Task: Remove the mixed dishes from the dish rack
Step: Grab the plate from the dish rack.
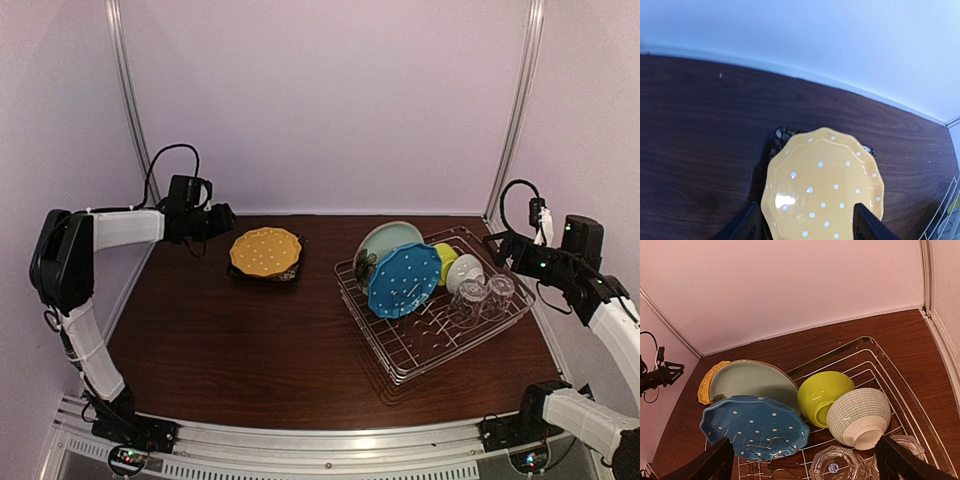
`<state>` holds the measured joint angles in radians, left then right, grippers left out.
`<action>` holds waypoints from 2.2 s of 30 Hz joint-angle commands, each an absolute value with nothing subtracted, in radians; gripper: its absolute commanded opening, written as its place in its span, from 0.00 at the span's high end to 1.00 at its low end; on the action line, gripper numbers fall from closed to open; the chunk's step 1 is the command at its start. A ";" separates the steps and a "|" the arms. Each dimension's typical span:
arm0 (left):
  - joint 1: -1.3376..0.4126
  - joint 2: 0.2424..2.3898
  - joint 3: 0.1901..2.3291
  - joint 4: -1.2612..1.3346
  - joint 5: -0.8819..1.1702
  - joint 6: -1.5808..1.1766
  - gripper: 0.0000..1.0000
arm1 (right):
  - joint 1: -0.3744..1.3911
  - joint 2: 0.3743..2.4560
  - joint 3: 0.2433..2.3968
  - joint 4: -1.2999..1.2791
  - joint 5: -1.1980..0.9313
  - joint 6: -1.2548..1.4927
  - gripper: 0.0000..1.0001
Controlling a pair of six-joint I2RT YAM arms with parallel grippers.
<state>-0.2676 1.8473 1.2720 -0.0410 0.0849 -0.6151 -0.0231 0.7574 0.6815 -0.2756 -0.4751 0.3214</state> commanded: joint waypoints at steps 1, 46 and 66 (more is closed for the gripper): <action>-0.304 1.705 1.306 -0.026 0.049 -0.504 0.28 | -0.025 0.755 0.667 -0.254 -0.498 0.328 0.00; -0.944 2.092 1.952 -0.379 0.133 0.039 0.16 | -0.025 0.734 0.617 -0.244 -0.522 0.318 0.00; -0.955 2.272 2.087 -0.445 0.183 0.005 0.42 | -0.025 0.746 0.618 -0.232 -0.514 0.320 0.00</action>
